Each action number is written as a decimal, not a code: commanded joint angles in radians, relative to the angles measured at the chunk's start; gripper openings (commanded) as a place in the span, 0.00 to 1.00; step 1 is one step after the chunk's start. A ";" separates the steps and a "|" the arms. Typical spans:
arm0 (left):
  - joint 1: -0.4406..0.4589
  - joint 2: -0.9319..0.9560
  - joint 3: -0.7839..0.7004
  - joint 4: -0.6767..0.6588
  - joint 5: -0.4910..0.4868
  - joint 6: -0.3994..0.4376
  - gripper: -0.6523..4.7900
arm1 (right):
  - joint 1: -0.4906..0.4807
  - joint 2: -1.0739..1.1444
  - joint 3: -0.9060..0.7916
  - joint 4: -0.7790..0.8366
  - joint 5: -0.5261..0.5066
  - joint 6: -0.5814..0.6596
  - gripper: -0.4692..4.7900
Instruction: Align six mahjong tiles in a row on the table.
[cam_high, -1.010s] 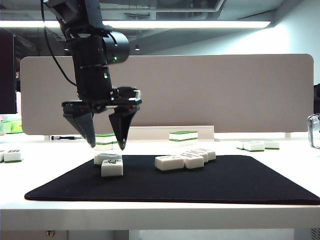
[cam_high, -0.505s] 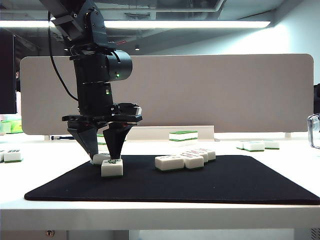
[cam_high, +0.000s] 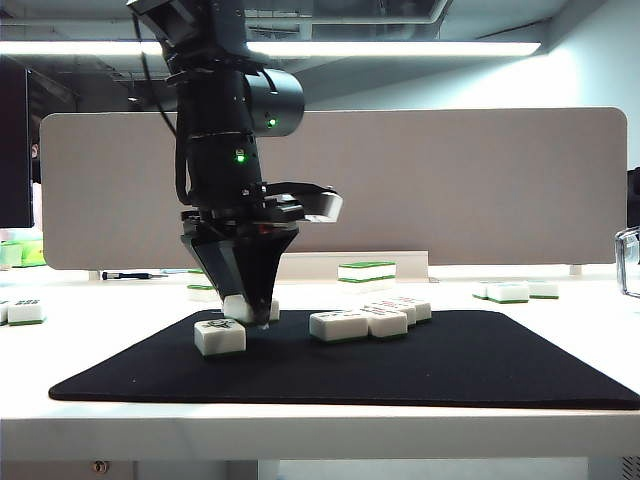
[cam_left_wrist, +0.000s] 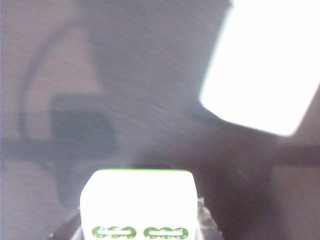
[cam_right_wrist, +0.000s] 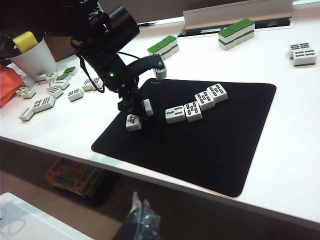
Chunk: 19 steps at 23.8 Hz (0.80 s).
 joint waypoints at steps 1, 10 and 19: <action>-0.029 -0.004 0.001 -0.030 0.005 0.117 0.44 | 0.001 -0.012 0.003 0.013 0.000 -0.003 0.09; -0.046 0.001 0.000 -0.045 0.005 0.119 0.44 | 0.001 -0.012 0.003 0.013 0.000 -0.003 0.09; -0.045 0.026 0.001 -0.021 -0.041 0.104 0.47 | 0.001 -0.012 0.003 0.013 -0.001 -0.003 0.09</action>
